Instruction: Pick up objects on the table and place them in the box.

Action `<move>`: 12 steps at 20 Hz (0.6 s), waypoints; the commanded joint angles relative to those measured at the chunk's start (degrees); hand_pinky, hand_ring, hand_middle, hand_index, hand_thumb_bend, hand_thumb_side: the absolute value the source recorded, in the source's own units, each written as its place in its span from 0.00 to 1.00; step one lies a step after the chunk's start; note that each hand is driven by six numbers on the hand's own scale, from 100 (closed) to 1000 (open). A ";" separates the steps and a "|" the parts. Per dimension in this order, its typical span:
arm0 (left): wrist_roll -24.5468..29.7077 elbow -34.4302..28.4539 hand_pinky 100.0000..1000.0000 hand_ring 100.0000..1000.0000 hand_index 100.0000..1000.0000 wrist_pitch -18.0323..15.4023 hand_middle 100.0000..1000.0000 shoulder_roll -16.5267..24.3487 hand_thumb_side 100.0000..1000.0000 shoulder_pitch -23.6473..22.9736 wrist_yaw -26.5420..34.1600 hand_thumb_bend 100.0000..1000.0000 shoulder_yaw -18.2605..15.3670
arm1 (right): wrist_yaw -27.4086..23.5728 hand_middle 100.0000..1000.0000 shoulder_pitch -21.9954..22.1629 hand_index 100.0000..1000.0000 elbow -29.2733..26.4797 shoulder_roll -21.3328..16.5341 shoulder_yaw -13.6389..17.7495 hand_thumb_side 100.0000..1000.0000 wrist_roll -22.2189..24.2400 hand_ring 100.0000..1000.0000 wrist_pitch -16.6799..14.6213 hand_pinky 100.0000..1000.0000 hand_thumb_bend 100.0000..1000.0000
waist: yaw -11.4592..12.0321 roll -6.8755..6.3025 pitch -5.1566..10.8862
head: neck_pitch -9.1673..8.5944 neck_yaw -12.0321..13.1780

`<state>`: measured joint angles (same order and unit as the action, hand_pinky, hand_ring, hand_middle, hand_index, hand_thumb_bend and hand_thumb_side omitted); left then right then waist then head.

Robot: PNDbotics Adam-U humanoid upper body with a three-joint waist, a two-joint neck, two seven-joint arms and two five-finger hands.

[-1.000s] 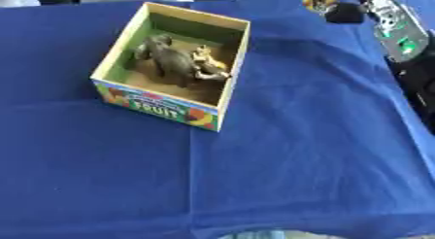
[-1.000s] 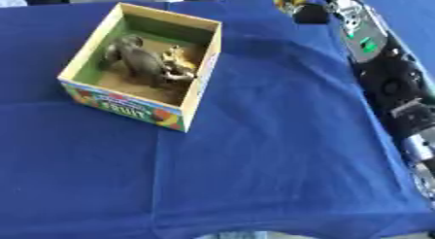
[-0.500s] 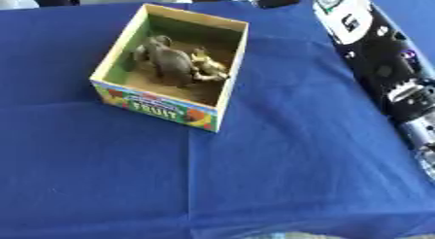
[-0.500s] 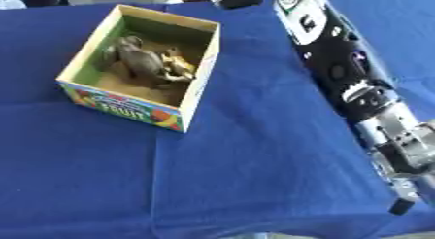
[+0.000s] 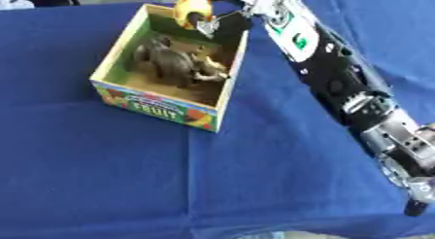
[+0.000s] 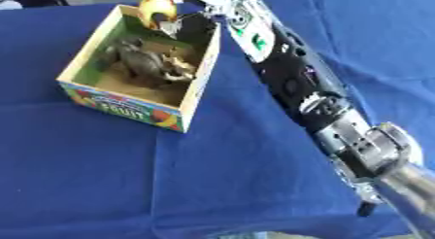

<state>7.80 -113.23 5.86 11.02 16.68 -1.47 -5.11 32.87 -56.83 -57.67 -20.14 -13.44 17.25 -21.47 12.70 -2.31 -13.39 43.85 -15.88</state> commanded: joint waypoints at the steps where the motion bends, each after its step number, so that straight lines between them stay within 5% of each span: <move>1: 0.22 -0.61 0.54 0.55 0.69 -0.04 0.62 0.34 0.45 0.82 0.33 0.11 0.01 | 1.58 0.46 -0.73 0.68 1.14 0.71 0.38 0.29 0.63 0.70 -0.32 0.88 0.00 | 0.13 -0.14 1.16 | 0.27 -0.29; 5: 0.25 -0.60 0.54 0.55 0.69 -0.03 0.62 0.31 0.45 0.84 0.31 0.11 -0.01 | 2.46 0.48 -0.38 0.71 2.16 1.27 0.38 0.32 1.19 0.71 -0.90 0.89 0.06 | 0.11 -0.14 1.09 | 0.27 -0.42; 12: 0.35 -0.57 0.54 0.56 0.69 -0.04 0.62 0.32 0.45 0.83 0.25 0.11 -0.02 | 2.49 0.67 -0.17 0.83 2.65 1.28 0.39 0.45 3.37 0.76 -1.77 0.91 0.47 | -0.14 -0.22 1.13 | 0.27 -0.63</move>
<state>7.96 -113.23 5.93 10.61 16.73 -1.46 -5.10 34.93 -55.94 -54.48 -18.37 -13.43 20.11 -23.01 12.53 -2.38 -13.39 43.85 -16.31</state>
